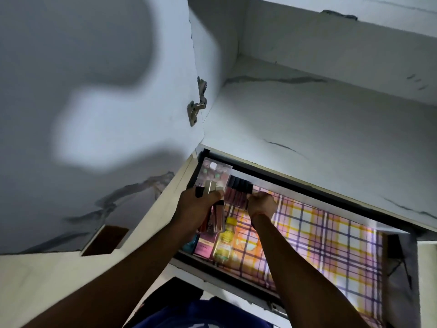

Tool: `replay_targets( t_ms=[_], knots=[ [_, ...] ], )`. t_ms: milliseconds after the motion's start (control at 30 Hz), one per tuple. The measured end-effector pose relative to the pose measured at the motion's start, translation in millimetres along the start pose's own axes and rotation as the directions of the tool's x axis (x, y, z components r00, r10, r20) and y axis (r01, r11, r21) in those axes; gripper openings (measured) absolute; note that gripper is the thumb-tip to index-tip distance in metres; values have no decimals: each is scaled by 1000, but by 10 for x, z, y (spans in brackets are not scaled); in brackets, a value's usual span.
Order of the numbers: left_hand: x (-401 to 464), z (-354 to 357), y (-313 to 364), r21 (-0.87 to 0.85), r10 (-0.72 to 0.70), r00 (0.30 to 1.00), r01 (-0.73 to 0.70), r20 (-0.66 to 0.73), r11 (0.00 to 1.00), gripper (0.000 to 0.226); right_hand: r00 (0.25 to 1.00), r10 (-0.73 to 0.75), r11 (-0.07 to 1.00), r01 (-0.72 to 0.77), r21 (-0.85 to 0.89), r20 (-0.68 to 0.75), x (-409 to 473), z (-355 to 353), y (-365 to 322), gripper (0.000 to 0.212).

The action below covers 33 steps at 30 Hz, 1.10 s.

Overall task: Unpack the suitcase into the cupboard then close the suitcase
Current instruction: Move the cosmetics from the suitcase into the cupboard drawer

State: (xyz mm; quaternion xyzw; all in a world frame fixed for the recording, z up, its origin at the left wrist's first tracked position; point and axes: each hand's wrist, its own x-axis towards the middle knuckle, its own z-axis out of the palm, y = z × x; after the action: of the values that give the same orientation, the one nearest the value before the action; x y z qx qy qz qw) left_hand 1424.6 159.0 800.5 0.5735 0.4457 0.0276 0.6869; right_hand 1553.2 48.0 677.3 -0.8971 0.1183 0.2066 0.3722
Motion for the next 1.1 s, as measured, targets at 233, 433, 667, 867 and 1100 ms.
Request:
replay_targets(
  t_ms=[233, 433, 667, 867, 1100],
  knots=[
    [112, -20, -14, 31, -9, 999, 8, 38, 999, 15, 999, -21, 1000, 20, -14, -37, -34, 81, 26, 20],
    [163, 13, -44, 56, 6, 998, -10, 62, 998, 16, 999, -6, 1000, 6, -6, -47, 23, 133, 86, 19],
    [152, 32, -56, 79, 19, 995, -27, 101, 997, 17, 998, -48, 999, 49, 9, -42, 57, 139, 107, 20],
    [153, 91, -20, 62, 2, 994, -9, 108, 998, 18, 968, -101, 885, -18, 465, 231, -311, -199, -34, 20],
    [117, 308, -63, 30, 4, 990, -8, 143, 1000, 24, 825, -296, 735, -126, 666, 482, -851, -652, -23, 13]
  ],
)
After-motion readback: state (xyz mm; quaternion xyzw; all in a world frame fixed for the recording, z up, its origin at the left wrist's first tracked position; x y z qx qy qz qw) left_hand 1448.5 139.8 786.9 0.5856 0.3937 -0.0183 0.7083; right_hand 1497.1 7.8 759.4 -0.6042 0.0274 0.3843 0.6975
